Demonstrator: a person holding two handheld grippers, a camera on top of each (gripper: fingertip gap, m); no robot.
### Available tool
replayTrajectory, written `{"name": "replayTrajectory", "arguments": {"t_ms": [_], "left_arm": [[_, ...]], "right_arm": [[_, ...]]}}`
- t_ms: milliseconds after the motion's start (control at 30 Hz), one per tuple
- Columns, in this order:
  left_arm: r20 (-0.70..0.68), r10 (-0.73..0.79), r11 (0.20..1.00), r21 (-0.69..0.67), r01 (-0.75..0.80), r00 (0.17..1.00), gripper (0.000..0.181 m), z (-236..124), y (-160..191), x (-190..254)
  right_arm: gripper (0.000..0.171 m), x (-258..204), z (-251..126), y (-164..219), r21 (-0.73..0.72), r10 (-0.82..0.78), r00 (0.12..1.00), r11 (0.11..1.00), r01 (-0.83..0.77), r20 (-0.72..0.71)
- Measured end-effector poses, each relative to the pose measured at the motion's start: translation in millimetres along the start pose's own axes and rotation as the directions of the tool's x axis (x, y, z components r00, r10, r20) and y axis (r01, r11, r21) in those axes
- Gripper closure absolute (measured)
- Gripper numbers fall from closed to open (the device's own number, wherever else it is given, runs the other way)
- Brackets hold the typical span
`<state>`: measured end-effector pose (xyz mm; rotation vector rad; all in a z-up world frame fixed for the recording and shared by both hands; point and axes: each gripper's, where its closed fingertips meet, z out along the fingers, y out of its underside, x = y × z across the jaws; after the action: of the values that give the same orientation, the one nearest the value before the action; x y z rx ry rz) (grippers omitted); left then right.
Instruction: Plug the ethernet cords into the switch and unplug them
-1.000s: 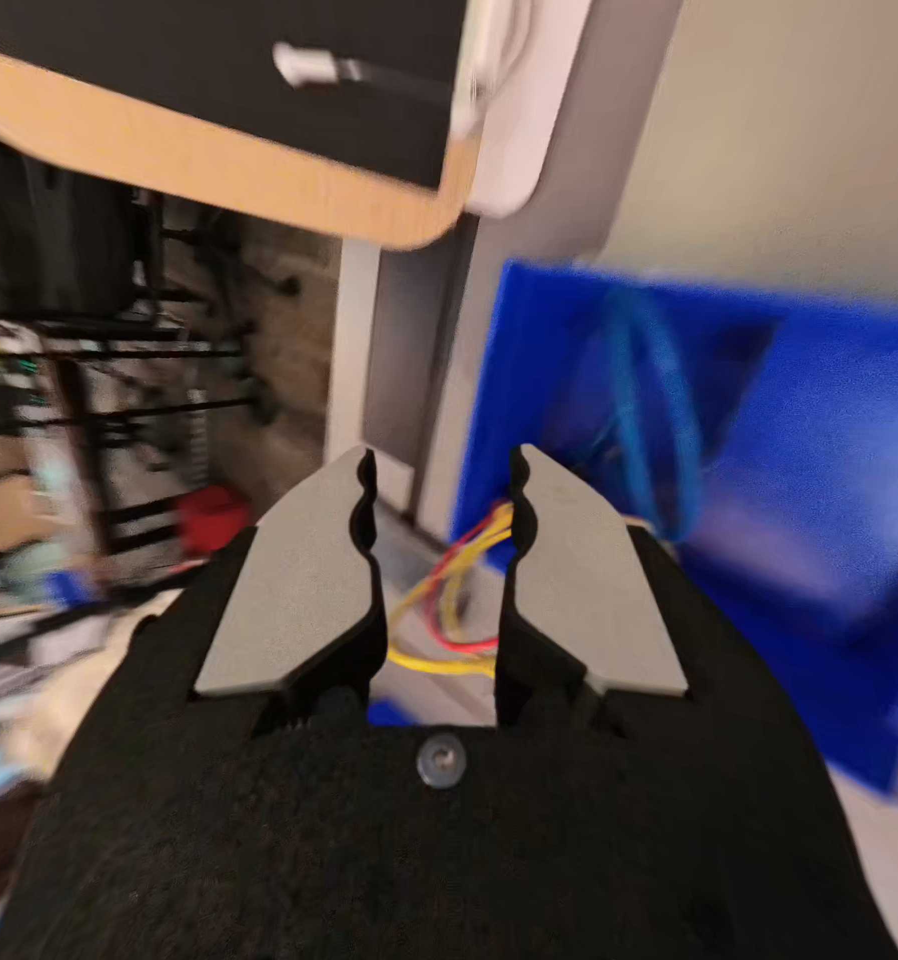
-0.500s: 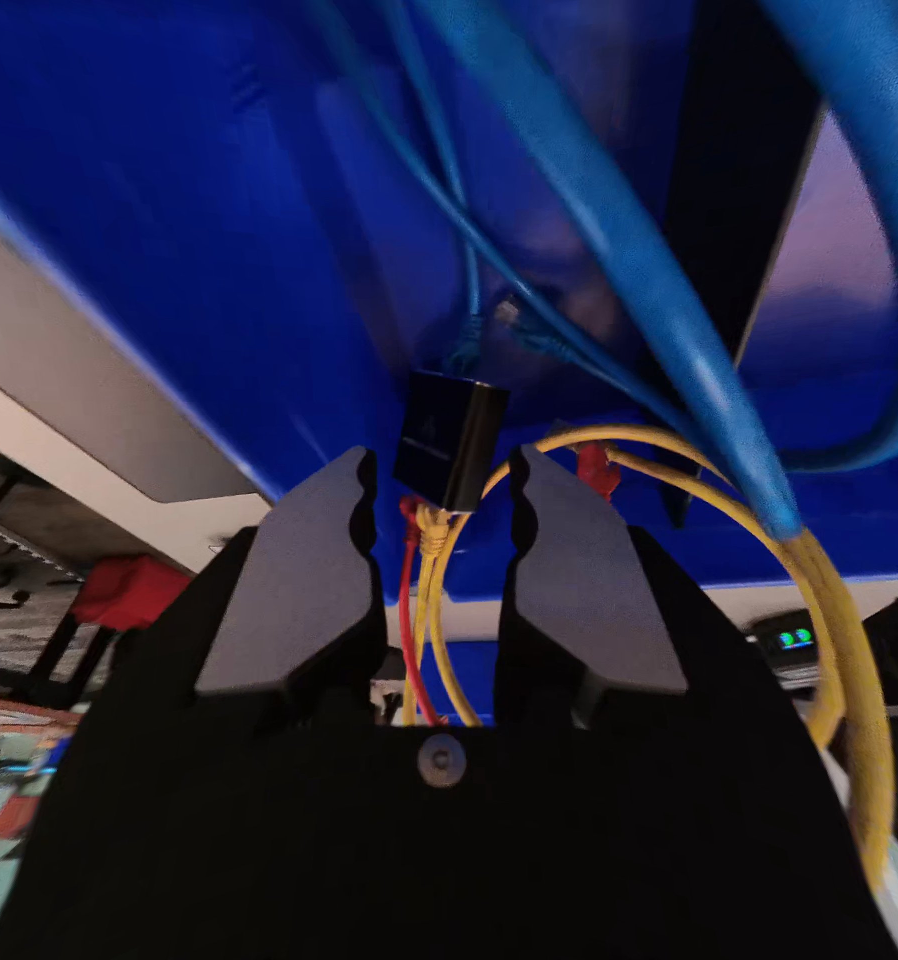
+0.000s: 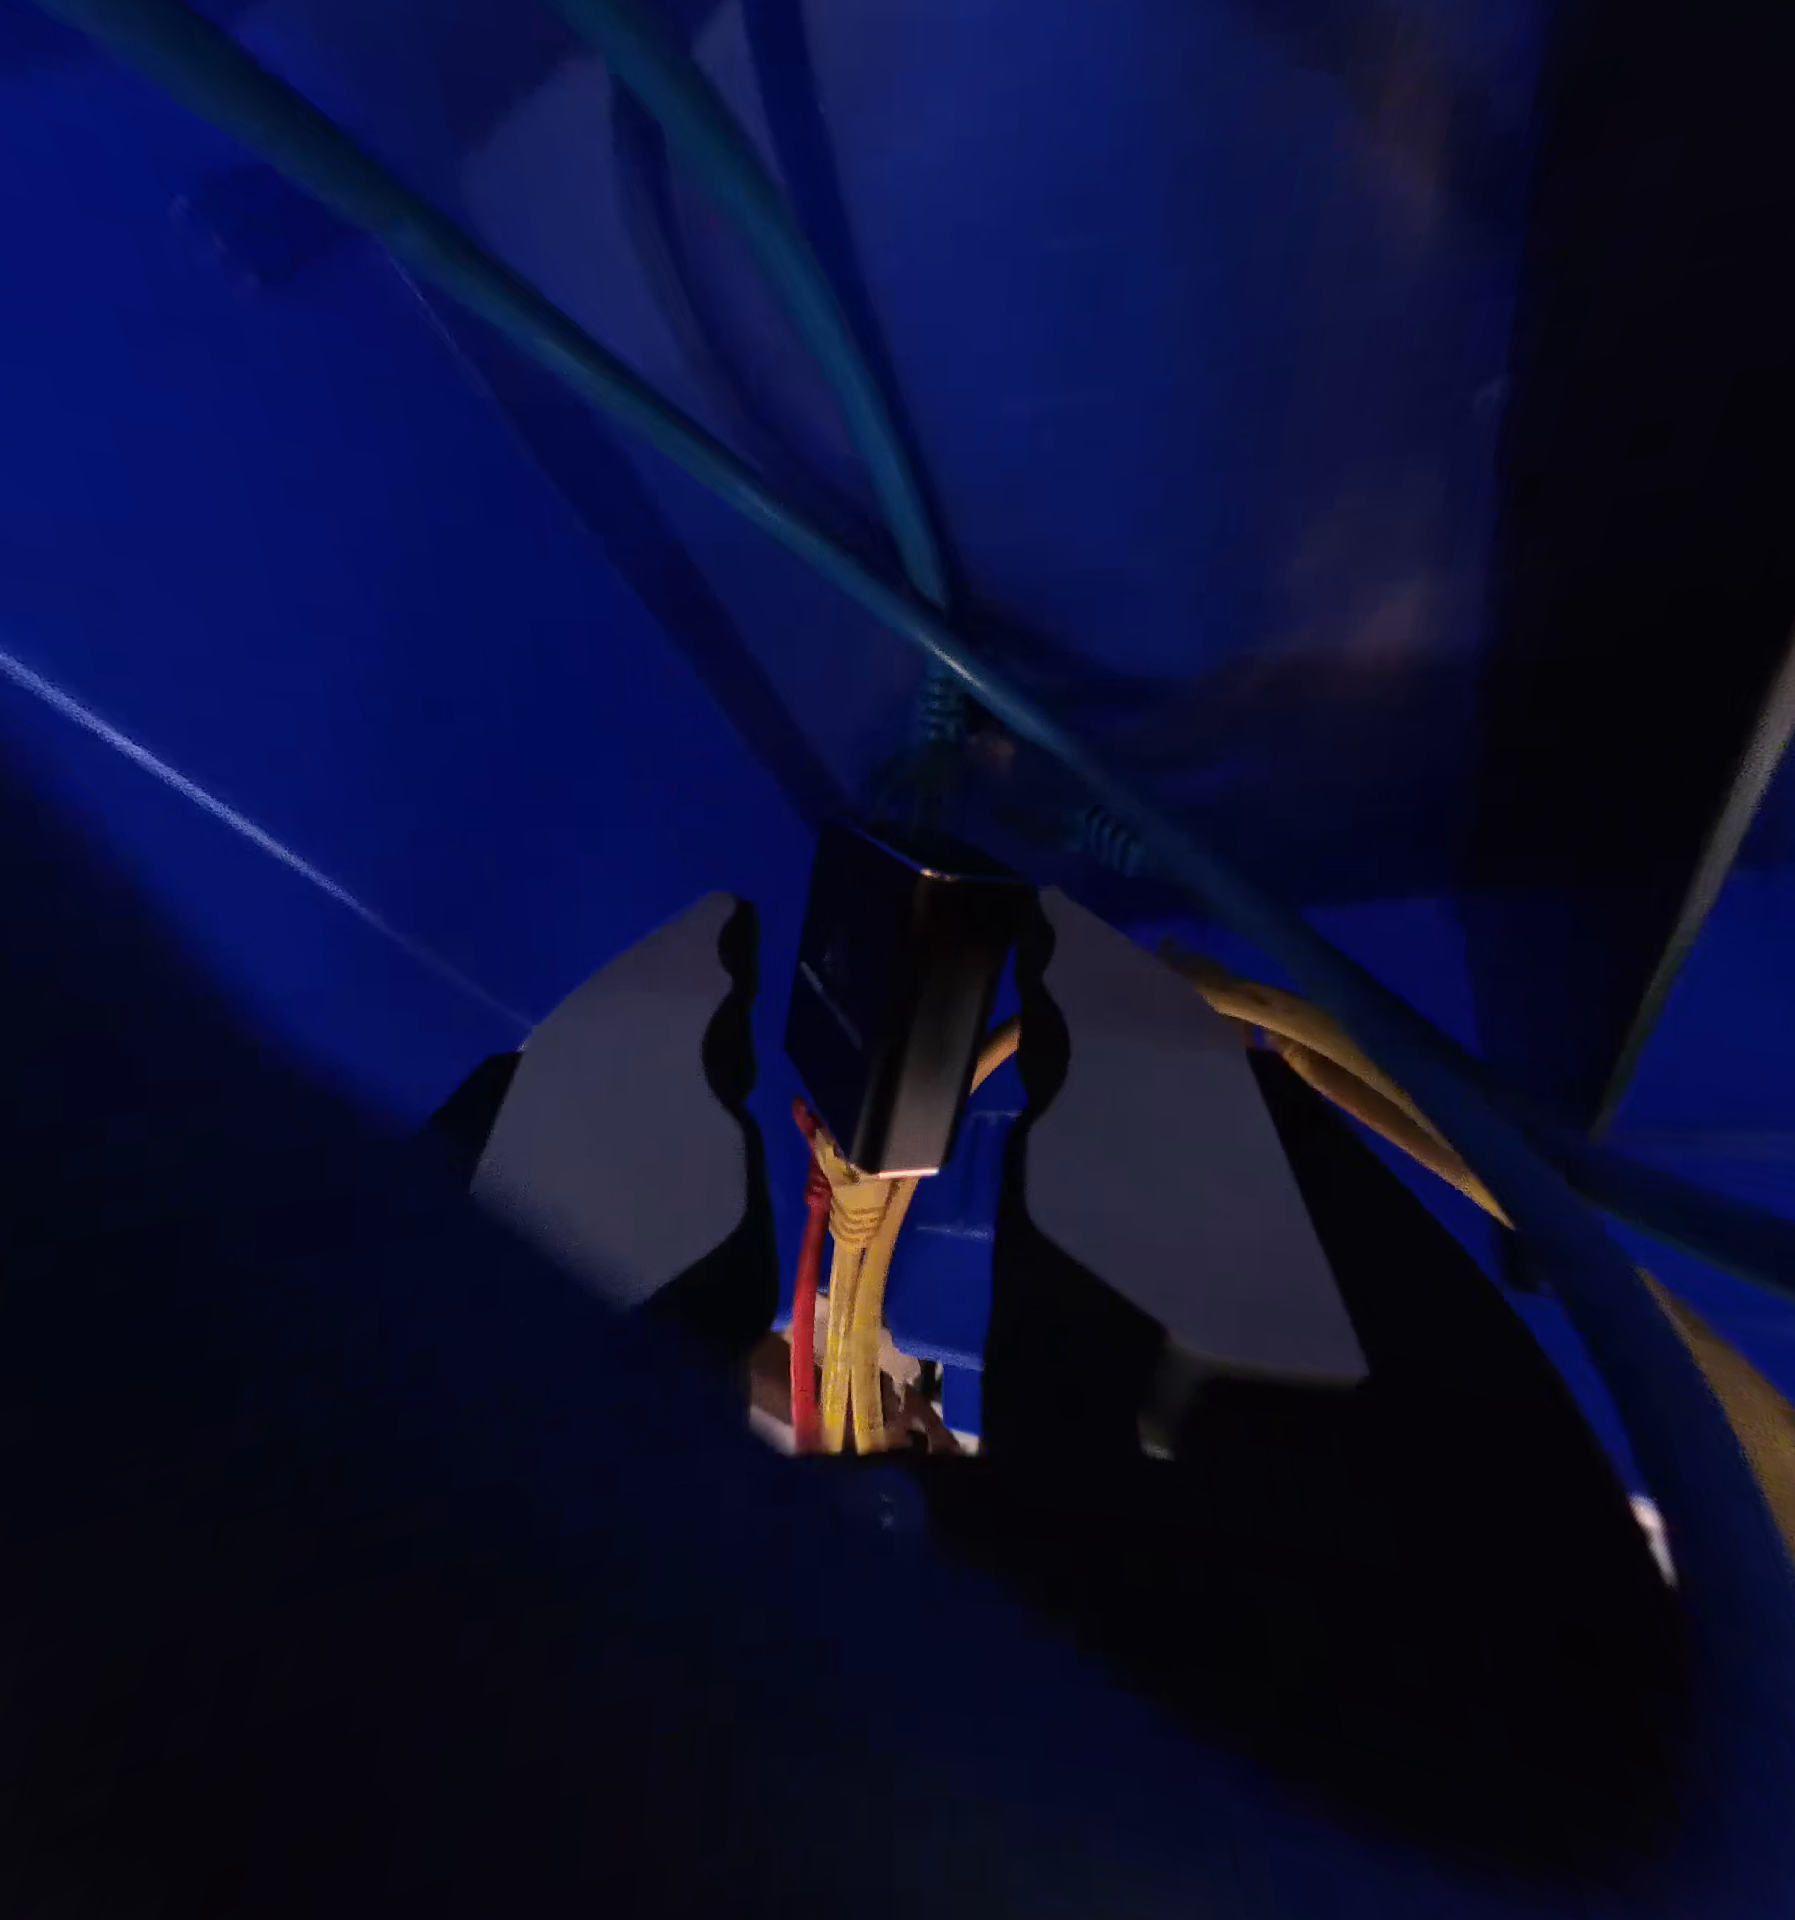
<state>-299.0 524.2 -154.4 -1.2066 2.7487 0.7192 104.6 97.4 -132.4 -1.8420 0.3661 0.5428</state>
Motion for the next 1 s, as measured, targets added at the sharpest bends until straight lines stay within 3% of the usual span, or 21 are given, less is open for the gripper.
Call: {"name": "replayTrajectory", "arguments": {"t_ms": [100,200,333,500,600,767,1000], "left_arm": [[-0.027,-0.002,0.999,-0.042,0.000,1.000,0.149,4.6,4.8,9.0],[0.051,0.062,0.996,-0.066,-0.059,0.997,0.150,14.8,6.4,9.8],[0.079,0.041,0.997,-0.076,-0.035,0.996,0.151,19.3,8.0,8.3],[0.281,0.046,0.996,-0.084,-0.024,0.959,0.155,-9.3,9.1,-14.6],[0.452,-0.029,0.999,-0.015,0.040,0.892,0.156,-57.8,12.7,-42.6],[0.697,-0.073,0.997,0.062,0.041,0.713,0.157,-178.5,12.1,-85.5],[0.932,-0.064,0.985,0.116,-0.127,0.356,0.156,-368.1,-49.8,-110.4]], "right_arm": [[0.130,-1.1,-0.4,-0.1,0.000,-0.014,1.000,1.000,0.014,-0.003],[0.130,-6.1,1.3,2.7,-0.014,-0.029,1.000,0.999,0.029,0.011],[0.130,-9.9,1.9,6.7,-0.033,-0.062,0.998,0.997,0.063,0.008],[0.131,-9.3,1.9,7.2,-0.040,-0.073,0.997,0.997,0.073,0.000],[0.132,-11.0,1.9,6.7,-0.033,-0.052,0.999,0.998,0.052,0.015],[0.132,-12.1,3.1,8.3,-0.043,-0.067,0.998,0.997,0.067,0.007],[0.134,-14.3,-2.9,1.1,-0.007,-0.101,0.995,0.995,0.101,-0.013]]}}
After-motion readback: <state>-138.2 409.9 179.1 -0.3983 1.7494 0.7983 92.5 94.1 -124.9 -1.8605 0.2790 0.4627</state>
